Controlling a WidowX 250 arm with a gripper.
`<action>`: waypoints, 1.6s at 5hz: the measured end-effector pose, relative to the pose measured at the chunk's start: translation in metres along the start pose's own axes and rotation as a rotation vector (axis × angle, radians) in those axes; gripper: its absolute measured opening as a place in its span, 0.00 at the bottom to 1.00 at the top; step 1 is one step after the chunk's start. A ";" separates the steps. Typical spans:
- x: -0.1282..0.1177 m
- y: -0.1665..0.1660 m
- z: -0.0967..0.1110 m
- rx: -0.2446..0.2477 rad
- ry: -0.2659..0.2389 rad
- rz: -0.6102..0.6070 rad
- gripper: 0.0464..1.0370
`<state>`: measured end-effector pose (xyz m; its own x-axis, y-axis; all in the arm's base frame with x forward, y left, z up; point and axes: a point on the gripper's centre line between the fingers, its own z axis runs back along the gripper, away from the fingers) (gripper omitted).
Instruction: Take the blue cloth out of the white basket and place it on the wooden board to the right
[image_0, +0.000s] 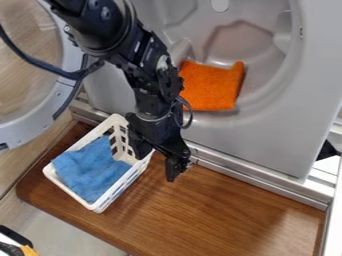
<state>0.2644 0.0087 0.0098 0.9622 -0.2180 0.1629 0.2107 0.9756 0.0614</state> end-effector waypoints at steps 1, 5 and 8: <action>-0.003 -0.002 -0.004 -0.009 0.019 0.003 0.96; -0.036 0.094 0.016 0.024 0.032 0.177 0.96; -0.028 0.129 -0.063 0.101 0.191 0.256 0.96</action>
<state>0.2755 0.1425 -0.0487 0.9987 0.0515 -0.0011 -0.0509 0.9887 0.1410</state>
